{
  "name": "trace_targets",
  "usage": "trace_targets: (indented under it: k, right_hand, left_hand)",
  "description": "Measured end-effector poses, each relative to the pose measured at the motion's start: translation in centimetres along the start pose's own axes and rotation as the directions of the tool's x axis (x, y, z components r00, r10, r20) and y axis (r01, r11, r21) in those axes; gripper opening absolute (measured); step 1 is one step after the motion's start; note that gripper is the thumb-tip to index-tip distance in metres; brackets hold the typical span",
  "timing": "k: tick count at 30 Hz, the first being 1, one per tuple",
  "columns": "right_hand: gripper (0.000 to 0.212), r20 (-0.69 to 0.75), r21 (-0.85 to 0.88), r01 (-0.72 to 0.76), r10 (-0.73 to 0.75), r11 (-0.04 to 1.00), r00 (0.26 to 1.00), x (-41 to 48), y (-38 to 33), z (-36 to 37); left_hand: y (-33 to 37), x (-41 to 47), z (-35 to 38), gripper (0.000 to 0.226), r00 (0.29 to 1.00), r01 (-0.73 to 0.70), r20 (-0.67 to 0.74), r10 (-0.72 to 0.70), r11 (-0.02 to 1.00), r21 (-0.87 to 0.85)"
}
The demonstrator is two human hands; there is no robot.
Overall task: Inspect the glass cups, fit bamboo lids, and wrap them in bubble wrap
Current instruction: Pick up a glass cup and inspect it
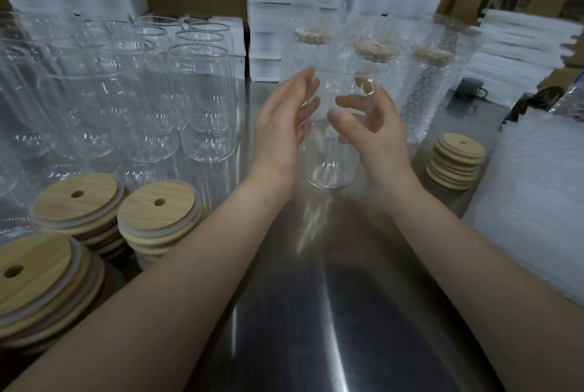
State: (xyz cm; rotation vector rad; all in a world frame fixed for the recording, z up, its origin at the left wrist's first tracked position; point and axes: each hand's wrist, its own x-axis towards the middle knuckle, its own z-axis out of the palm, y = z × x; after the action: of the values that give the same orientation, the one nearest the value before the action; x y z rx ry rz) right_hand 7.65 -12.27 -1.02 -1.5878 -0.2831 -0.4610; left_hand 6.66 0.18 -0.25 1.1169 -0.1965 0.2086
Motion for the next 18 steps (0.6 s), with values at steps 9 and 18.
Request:
trace_targets:
  k: [9, 18]
  right_hand:
    - [0.060, -0.006, 0.580, -0.392, 0.485, 0.714, 0.875, 0.9, 0.1, -0.8]
    - [0.081, 0.137, 0.723, -0.503, 0.615, 0.474, 0.777, 0.7, 0.9, -0.2]
  left_hand:
    - [-2.1, -1.4, -1.0, 0.056, 0.916, -0.372, 0.315, 0.248, 0.821, 0.434]
    - [-2.8, -2.1, -0.1, 0.095, 0.908, -0.397, 0.361, 0.213, 0.712, 0.580]
